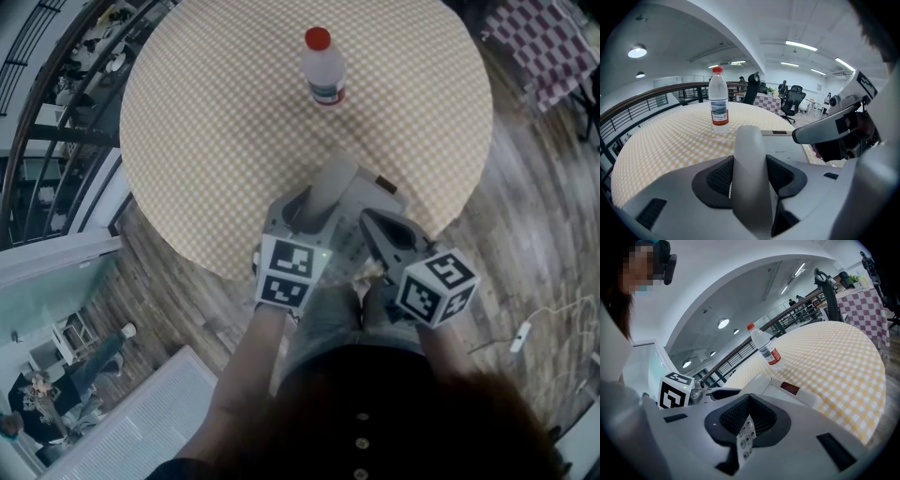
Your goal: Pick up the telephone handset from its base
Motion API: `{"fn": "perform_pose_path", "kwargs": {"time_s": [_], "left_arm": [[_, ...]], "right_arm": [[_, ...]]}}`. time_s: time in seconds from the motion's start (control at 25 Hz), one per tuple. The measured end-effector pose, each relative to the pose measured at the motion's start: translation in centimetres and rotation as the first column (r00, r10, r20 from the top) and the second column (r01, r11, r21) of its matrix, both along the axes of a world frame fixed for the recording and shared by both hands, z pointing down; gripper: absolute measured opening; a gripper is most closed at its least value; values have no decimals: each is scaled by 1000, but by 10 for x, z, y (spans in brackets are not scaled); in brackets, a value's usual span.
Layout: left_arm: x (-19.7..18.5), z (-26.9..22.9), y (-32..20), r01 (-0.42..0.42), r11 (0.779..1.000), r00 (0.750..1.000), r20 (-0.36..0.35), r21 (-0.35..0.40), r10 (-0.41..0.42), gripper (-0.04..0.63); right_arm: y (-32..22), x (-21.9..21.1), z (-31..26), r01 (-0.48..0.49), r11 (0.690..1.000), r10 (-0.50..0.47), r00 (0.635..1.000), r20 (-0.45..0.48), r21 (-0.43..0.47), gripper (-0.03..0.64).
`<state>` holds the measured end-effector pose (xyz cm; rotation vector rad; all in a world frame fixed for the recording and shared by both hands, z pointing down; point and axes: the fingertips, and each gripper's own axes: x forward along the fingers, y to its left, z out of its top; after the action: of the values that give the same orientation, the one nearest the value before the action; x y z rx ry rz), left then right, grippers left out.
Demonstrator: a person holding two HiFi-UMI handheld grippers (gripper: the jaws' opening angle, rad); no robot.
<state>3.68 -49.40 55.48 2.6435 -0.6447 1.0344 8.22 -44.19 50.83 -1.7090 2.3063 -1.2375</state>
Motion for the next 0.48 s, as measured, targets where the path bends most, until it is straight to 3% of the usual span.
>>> {"fn": "perform_pose_path", "kwargs": {"time_s": [0.48], "left_arm": [[5, -24, 0, 8, 998, 999, -40, 56, -6, 221]], "right_arm": [[8, 5, -14, -7, 1000, 7, 1000, -11, 27, 11]]}}
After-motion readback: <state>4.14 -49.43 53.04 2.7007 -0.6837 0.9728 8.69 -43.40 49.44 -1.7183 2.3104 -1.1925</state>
